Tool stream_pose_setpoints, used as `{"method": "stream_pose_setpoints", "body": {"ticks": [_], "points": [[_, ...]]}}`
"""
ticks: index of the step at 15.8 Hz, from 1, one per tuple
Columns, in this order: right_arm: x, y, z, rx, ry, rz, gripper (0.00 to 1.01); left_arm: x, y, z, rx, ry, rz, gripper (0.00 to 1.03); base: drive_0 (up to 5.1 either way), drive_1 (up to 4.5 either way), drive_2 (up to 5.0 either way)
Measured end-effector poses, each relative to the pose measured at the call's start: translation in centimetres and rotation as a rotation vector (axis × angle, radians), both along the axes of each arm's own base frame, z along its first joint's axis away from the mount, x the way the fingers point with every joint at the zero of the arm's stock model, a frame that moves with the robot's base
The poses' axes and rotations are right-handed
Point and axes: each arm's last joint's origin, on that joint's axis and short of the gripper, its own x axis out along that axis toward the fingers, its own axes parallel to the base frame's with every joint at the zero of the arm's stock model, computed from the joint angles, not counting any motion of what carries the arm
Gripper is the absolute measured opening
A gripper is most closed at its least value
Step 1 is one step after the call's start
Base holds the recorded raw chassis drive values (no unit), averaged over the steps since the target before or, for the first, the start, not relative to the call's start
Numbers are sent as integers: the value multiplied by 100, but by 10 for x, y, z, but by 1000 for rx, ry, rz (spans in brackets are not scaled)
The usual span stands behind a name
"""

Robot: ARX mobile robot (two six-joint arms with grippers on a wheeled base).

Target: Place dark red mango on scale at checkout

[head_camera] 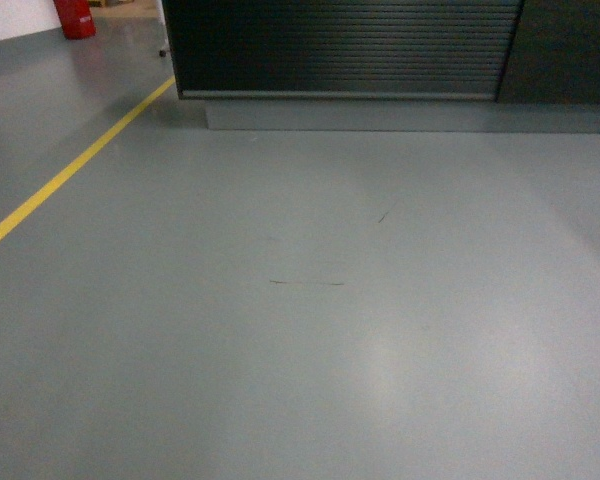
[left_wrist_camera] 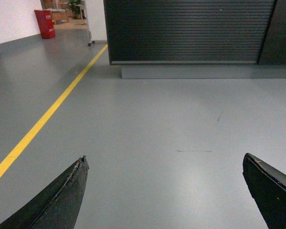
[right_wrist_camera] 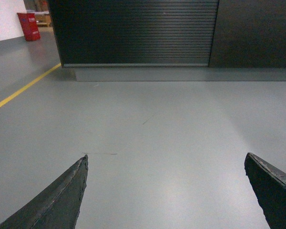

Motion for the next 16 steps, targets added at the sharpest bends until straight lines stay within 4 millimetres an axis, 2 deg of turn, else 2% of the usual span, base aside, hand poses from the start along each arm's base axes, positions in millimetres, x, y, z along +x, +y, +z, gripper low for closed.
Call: {"method": "stream_pose_setpoints", "body": {"ticks": [16], "points": [[0, 0, 0, 0, 0, 0, 98, 0, 0, 0, 0, 0, 0, 98, 0, 0, 0]]}}
